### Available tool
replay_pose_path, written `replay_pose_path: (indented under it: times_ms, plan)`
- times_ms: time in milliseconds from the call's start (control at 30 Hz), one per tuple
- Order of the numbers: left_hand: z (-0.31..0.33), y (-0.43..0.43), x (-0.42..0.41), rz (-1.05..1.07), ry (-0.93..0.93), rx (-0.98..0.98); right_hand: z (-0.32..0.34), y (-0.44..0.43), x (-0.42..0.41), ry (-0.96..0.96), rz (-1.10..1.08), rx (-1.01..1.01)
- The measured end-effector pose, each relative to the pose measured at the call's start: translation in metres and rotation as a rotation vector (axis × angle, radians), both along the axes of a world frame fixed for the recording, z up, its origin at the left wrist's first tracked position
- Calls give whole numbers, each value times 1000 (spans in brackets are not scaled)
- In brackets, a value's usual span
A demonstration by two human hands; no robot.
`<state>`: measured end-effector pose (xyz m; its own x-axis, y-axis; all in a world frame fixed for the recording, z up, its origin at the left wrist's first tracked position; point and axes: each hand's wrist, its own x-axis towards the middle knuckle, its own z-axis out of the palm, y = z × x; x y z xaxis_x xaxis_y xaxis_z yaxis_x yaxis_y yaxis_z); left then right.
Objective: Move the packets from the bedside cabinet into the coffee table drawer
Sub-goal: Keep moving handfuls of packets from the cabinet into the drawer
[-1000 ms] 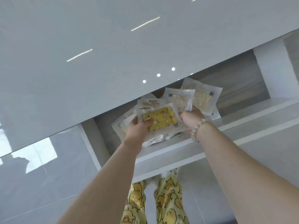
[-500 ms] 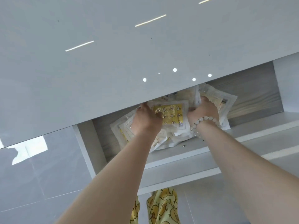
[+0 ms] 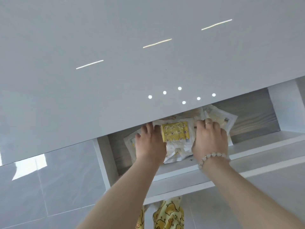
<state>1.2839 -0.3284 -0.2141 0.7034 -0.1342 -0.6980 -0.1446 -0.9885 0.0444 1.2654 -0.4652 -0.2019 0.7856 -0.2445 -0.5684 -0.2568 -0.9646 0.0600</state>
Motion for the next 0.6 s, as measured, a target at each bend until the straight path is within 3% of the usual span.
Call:
replay_pose_path:
  times_ms: [100, 167, 400, 600]
  plan:
    - [41, 23, -2, -321, 38, 75, 49, 15, -3, 26, 201, 88]
    - [84, 37, 0, -356, 17, 139, 94, 21, 3, 32, 260, 125]
    - [304, 91, 40, -138, -133, 147, 305, 37, 56, -50, 455, 166]
    - [491, 159, 56, 160, -505, 32, 481, 91, 86, -429, 556, 205]
